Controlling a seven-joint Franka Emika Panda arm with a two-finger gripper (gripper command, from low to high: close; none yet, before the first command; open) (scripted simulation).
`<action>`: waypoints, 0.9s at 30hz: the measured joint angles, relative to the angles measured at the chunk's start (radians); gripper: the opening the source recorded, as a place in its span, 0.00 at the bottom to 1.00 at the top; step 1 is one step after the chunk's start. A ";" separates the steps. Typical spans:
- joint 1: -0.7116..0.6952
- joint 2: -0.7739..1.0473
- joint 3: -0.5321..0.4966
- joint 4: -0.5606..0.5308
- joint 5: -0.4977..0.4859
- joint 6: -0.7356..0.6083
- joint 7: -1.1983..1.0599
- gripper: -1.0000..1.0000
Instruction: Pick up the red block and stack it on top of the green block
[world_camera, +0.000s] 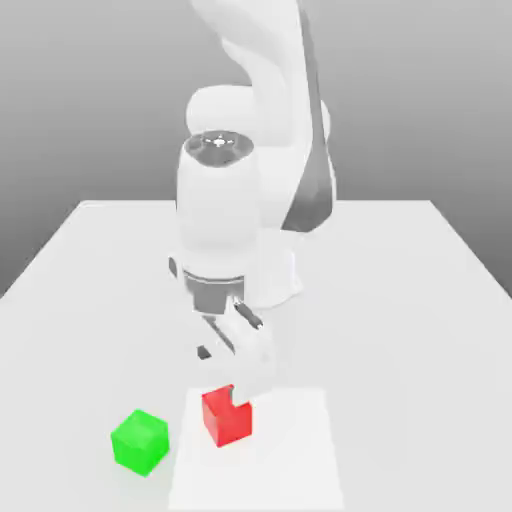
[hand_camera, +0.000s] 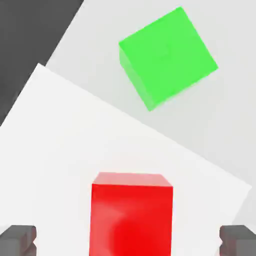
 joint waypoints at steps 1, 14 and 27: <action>0.003 0.004 0.001 0.003 0.006 0.006 -0.001 0.50; 0.037 0.143 -0.063 0.031 -0.106 0.123 0.085 0.50; 0.140 0.247 -0.196 0.033 -0.231 0.202 0.174 0.00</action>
